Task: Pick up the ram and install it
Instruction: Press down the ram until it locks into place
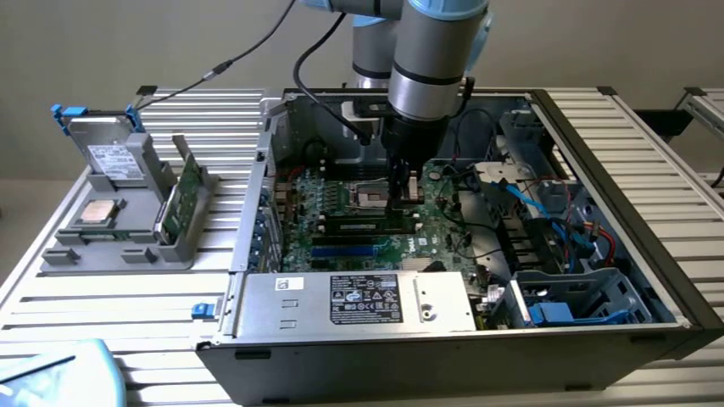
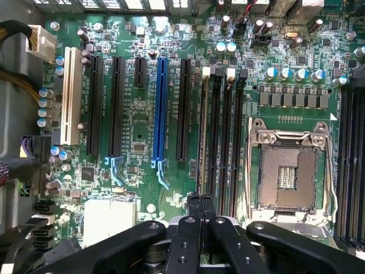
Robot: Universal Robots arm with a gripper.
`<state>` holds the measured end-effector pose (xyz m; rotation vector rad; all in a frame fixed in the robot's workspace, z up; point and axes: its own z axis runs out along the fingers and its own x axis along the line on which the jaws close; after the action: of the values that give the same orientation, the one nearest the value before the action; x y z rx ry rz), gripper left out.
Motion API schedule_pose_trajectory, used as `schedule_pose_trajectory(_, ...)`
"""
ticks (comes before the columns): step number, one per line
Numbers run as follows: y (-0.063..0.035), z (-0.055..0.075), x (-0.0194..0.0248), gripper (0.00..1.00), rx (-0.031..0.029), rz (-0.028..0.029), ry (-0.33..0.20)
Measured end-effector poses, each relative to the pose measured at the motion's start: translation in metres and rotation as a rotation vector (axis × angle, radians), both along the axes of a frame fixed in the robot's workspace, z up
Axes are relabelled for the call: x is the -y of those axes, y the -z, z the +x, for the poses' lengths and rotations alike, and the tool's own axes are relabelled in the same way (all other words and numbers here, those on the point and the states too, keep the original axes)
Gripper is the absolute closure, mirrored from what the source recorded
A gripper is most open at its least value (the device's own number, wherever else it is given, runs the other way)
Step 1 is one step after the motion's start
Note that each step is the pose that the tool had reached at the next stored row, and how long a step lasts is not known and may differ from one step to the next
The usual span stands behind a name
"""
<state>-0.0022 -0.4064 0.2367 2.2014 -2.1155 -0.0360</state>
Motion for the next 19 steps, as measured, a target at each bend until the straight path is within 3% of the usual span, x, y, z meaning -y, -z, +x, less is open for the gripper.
schedule_pose_trajectory(19,0.0038,0.0015,-0.0005,0.89,0.0,0.0001,0.0)
